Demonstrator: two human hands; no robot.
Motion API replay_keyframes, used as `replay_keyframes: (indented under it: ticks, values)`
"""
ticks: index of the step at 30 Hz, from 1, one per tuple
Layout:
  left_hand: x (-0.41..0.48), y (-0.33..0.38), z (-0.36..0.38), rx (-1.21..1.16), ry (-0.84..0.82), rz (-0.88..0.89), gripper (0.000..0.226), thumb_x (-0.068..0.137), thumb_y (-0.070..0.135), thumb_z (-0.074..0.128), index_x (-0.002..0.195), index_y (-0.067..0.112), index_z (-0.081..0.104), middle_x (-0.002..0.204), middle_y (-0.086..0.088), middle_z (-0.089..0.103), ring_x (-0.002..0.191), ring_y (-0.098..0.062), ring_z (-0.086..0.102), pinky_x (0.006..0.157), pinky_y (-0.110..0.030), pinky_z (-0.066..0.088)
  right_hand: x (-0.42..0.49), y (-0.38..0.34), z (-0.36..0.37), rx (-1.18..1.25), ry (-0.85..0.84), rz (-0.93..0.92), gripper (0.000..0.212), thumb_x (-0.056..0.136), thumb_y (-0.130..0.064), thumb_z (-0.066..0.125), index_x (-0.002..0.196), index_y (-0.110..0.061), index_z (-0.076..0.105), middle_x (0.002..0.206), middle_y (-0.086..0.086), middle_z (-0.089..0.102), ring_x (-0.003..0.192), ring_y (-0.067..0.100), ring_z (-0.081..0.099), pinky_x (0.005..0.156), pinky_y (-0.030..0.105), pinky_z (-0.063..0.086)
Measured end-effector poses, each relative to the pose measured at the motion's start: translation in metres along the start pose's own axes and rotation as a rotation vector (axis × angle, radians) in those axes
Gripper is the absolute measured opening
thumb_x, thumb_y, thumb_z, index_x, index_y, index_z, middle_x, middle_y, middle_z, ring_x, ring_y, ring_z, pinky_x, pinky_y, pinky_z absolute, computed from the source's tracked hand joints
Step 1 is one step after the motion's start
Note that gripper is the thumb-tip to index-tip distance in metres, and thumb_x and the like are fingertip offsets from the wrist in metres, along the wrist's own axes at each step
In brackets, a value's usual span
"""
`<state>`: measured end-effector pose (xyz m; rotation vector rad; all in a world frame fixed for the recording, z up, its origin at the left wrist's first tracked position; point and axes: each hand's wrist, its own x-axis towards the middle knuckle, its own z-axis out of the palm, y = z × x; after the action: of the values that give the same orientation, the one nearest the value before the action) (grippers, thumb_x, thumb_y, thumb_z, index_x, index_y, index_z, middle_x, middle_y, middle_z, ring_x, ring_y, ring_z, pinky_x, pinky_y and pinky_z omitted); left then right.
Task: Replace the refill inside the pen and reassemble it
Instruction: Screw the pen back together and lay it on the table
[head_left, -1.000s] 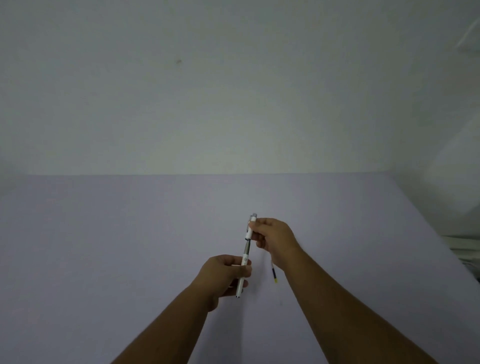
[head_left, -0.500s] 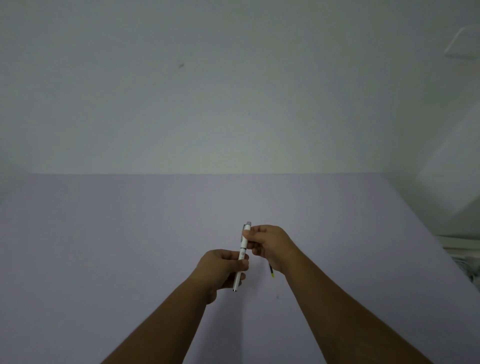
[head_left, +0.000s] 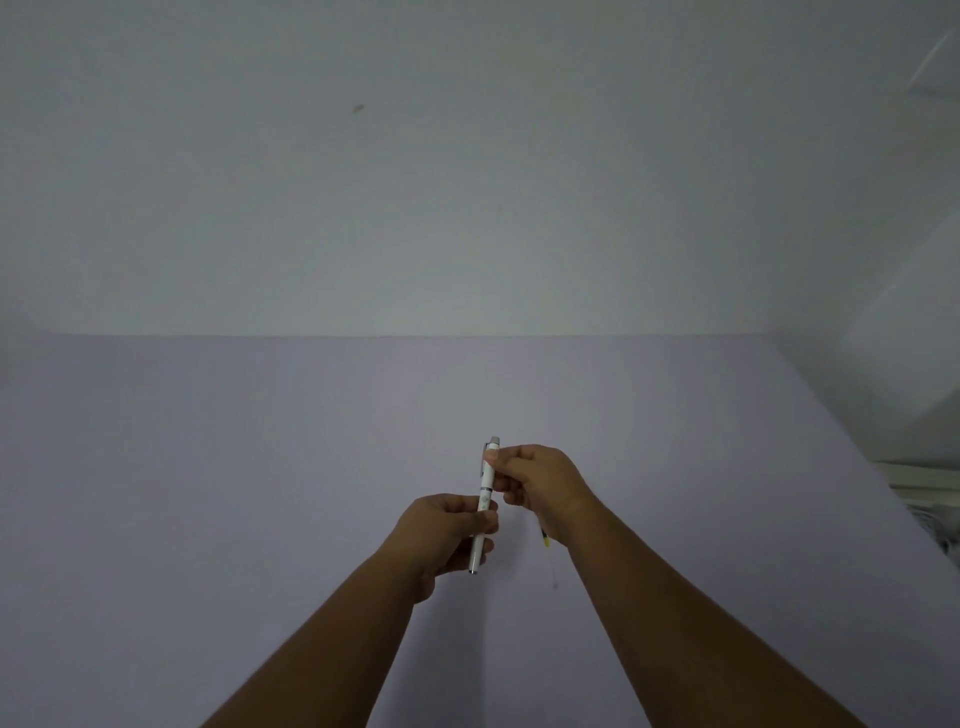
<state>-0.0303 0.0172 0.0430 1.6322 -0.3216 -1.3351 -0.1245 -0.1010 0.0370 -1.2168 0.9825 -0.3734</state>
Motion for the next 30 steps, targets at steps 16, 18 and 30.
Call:
replay_keyframes:
  ticks: [16,18,30]
  values:
    - [0.073,-0.064,0.024,0.249,0.299,-0.011,0.016,0.072,0.018,0.078,0.075,0.021,0.062,0.078,-0.001,0.067,0.073,-0.019,0.063,0.078,-0.038,0.058,0.014,0.081,-0.031,-0.829,0.291,0.167,0.018,0.081,-0.008,0.056,0.098,-0.003,0.059,0.101,0.016,0.067,0.089,0.029,0.066,0.062,0.027,0.048]
    - [0.076,-0.070,0.026,0.306,0.316,0.006,0.016,0.072,0.021,0.078,0.076,0.022,0.063,0.080,0.000,0.067,0.074,-0.018,0.063,0.075,-0.035,0.057,0.016,0.086,-0.030,-0.810,0.302,0.154,0.016,0.083,-0.006,0.054,0.098,-0.004,0.058,0.101,0.017,0.067,0.087,0.030,0.066,0.063,0.030,0.053]
    - [0.084,-0.080,0.038,0.392,0.364,0.032,0.014,0.075,0.022,0.075,0.084,0.018,0.065,0.079,0.003,0.067,0.071,-0.012,0.063,0.056,-0.019,0.048,0.024,0.096,-0.011,-0.717,0.306,0.150,0.017,0.081,-0.008,0.058,0.098,-0.009,0.062,0.099,0.011,0.068,0.086,0.025,0.064,0.067,0.030,0.052]
